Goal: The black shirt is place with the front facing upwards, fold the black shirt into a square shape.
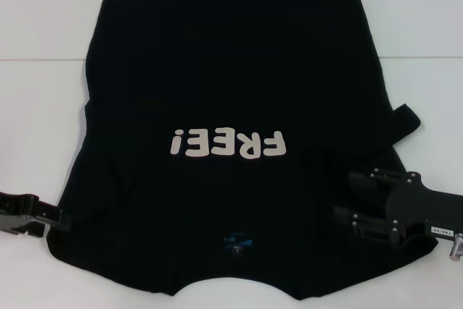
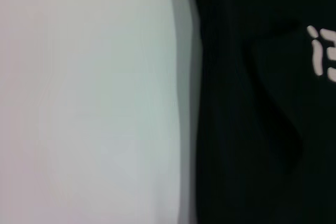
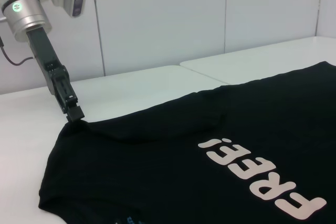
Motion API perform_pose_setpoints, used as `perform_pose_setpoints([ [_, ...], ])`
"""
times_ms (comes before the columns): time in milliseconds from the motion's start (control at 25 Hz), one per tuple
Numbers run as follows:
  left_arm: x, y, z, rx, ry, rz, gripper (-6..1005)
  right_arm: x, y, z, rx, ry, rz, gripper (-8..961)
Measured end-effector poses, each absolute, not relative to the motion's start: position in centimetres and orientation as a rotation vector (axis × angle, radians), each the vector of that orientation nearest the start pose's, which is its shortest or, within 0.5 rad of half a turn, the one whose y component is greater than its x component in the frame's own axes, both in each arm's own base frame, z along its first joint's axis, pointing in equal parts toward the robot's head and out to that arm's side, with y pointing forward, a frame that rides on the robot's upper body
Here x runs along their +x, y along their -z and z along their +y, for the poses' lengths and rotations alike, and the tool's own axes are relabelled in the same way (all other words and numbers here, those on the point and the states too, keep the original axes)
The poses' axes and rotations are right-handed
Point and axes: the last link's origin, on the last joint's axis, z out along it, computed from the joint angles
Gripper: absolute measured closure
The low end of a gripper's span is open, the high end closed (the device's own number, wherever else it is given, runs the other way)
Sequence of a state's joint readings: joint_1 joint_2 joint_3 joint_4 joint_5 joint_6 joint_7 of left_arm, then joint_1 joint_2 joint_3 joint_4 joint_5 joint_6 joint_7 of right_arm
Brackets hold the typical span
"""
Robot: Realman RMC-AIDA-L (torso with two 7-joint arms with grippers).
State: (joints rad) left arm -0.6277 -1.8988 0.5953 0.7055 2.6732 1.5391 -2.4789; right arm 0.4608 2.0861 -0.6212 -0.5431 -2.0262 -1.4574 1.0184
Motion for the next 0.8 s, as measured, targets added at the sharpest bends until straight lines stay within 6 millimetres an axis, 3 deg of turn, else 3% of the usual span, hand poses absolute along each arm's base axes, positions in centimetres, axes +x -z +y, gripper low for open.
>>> perform_pose_setpoints([
  [800, -33.3, -6.3, 34.2, -2.14, -0.146, -1.872, 388, 30.2, 1.8, 30.9, -2.646, -0.575, 0.399, 248],
])
